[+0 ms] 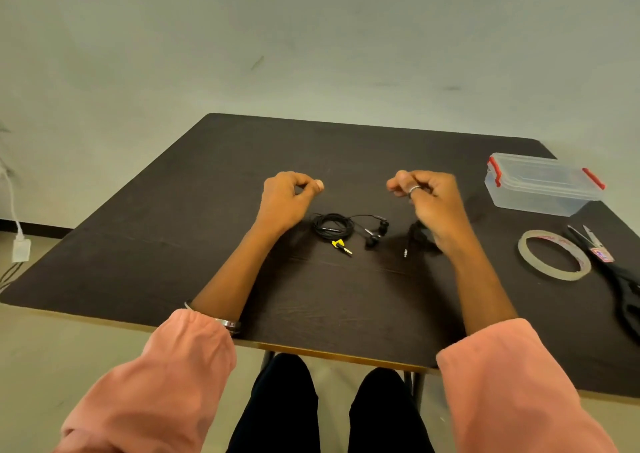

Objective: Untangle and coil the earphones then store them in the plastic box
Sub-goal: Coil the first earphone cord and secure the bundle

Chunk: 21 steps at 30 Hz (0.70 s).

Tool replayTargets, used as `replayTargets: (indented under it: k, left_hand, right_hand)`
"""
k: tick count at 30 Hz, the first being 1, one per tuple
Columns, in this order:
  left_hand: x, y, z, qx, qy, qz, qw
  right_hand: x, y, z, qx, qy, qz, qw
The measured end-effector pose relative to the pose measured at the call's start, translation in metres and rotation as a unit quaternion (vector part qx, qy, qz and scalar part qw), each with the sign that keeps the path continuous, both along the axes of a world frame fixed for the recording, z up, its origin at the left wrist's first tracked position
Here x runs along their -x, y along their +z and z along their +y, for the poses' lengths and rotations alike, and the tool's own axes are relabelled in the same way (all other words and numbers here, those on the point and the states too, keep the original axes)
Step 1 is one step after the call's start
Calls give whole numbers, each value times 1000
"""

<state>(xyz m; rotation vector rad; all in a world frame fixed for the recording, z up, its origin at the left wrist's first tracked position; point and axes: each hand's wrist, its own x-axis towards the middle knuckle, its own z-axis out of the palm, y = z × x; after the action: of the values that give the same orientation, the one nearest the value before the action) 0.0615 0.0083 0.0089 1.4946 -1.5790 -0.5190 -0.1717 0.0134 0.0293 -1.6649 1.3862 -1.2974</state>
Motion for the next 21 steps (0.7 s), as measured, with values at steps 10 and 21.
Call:
replayTargets:
  k: [10, 21]
  left_hand:
    - [106, 27, 24, 27, -102, 101, 989]
    - [211, 18, 38, 42, -225, -39, 973]
  right_hand:
    - [105, 6, 42, -47, -193, 89, 976]
    - [169, -18, 72, -126, -193, 318, 920]
